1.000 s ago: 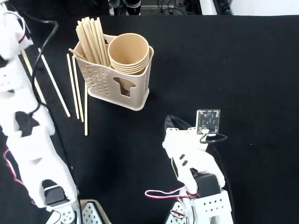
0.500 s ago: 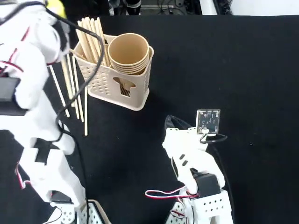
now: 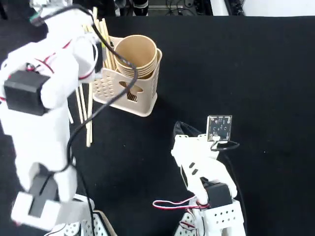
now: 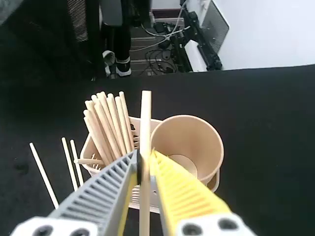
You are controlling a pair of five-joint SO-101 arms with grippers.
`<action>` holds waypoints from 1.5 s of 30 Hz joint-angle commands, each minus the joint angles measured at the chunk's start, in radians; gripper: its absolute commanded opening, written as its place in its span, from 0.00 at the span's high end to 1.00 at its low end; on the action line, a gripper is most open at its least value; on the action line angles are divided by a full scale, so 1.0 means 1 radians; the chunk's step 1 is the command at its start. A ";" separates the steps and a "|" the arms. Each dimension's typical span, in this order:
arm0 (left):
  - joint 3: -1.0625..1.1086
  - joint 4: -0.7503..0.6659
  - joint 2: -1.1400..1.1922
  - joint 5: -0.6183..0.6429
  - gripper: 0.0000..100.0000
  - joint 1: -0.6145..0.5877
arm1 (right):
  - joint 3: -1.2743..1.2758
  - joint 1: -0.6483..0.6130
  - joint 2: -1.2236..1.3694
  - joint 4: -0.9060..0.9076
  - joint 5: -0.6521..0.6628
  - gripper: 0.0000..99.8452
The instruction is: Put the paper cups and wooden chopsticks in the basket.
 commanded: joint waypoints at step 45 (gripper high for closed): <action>1.346 -1.852 -0.468 0.077 0.97 -0.156 | -0.002 -0.011 -0.051 0.000 -0.011 0.99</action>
